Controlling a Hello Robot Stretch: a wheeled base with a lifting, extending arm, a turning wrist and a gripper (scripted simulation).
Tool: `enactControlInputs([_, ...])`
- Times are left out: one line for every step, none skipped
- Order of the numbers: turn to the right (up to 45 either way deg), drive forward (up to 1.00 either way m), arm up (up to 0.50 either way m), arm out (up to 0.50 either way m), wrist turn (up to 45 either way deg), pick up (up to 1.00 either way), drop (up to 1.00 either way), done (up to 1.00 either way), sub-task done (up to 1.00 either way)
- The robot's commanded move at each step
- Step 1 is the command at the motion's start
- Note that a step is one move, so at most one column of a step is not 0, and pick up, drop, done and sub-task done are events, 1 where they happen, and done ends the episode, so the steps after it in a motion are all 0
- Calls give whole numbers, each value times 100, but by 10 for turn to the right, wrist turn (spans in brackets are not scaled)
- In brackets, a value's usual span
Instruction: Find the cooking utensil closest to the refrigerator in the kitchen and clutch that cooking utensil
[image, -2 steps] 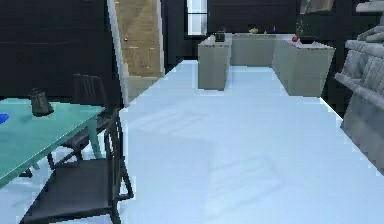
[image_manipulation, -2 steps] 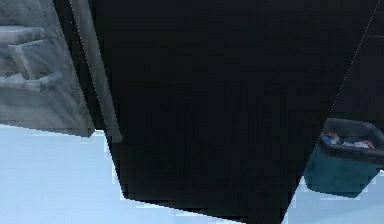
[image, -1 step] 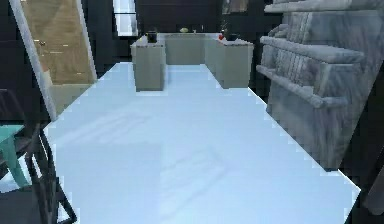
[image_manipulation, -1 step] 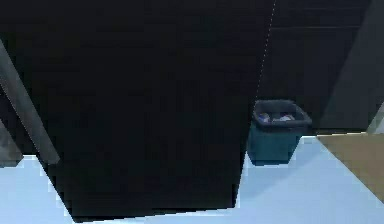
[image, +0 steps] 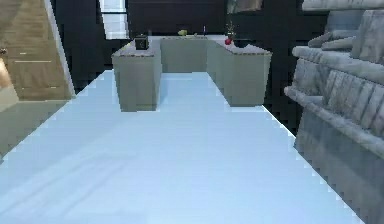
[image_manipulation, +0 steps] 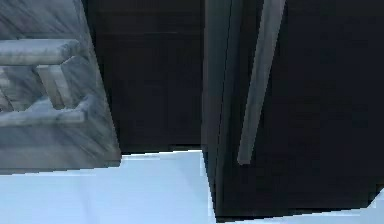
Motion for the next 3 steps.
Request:
enactControlInputs([0,100,0,0,0,0,0,0,0])
enactControlInputs([30,0,0,0,0,0,0,0,0])
enactControlInputs([0,100,0,0,0,0,0,0,0])
